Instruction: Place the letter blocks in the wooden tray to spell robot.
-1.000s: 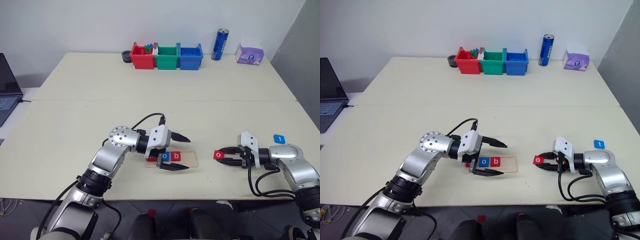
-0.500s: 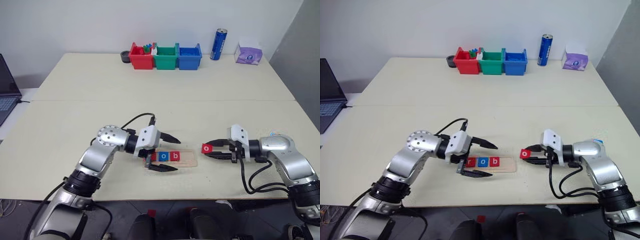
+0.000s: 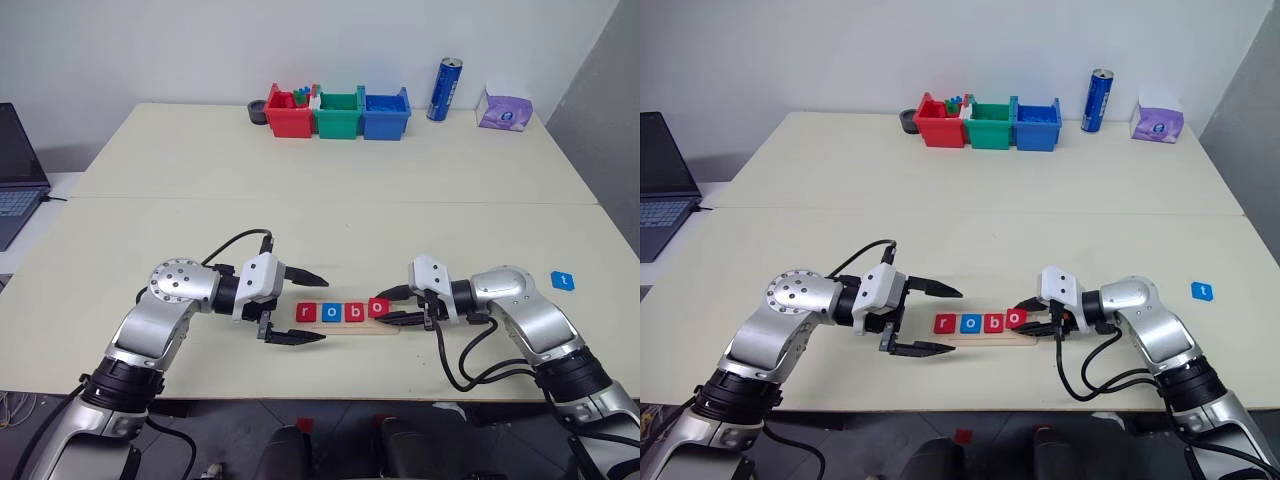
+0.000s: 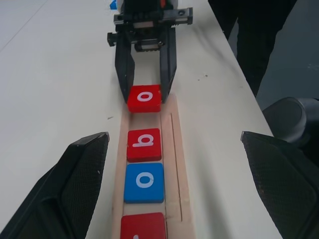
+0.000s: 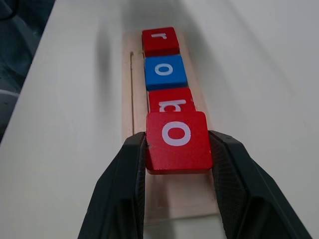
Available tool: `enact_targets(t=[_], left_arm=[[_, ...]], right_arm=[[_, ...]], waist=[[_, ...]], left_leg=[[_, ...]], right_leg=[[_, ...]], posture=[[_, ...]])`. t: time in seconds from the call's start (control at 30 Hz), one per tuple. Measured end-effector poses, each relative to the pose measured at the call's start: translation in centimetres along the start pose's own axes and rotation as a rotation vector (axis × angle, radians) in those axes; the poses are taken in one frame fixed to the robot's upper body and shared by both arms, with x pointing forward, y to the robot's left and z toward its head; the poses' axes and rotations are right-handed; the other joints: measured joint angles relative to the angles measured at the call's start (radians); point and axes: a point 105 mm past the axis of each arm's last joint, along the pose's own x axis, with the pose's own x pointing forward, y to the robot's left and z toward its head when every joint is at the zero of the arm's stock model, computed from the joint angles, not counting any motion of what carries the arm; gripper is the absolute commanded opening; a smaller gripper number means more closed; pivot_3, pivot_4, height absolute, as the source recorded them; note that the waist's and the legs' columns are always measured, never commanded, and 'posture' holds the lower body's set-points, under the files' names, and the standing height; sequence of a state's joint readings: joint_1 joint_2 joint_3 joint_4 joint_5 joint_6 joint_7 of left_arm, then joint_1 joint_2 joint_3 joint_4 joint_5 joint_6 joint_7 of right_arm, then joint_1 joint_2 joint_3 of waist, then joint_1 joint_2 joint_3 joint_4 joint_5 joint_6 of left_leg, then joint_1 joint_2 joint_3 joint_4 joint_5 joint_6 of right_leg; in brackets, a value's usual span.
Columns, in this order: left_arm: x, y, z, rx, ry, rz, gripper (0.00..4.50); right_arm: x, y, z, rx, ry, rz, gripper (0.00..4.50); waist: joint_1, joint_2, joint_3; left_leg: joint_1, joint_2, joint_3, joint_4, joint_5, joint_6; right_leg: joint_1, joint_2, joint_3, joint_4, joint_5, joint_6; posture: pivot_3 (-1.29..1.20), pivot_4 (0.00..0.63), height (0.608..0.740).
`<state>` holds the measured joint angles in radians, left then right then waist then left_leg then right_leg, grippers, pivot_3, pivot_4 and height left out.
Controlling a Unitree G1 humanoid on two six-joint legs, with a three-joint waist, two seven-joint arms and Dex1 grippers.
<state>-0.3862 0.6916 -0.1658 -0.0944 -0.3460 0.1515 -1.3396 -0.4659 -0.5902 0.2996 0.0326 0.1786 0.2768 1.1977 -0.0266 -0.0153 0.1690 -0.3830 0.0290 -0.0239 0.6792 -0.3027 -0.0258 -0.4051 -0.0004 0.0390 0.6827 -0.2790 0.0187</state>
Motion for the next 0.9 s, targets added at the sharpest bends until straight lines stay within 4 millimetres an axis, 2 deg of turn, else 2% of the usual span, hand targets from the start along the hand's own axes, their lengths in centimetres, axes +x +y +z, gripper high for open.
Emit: enact_targets(t=[0.9], left_arm=[[0.41,0.01,0.48,0.004,-0.022,-0.01,4.5]], right_arm=[[0.87,0.28,-0.75,-0.019,0.031,0.042,1.45]], waist=[[-0.001,0.0,0.0]], left_leg=[[0.0,0.0,0.0,0.0,0.0,0.0]], right_leg=[[0.0,0.0,0.0,0.0,0.0,0.0]], posture=[[0.0,0.15,0.74]])
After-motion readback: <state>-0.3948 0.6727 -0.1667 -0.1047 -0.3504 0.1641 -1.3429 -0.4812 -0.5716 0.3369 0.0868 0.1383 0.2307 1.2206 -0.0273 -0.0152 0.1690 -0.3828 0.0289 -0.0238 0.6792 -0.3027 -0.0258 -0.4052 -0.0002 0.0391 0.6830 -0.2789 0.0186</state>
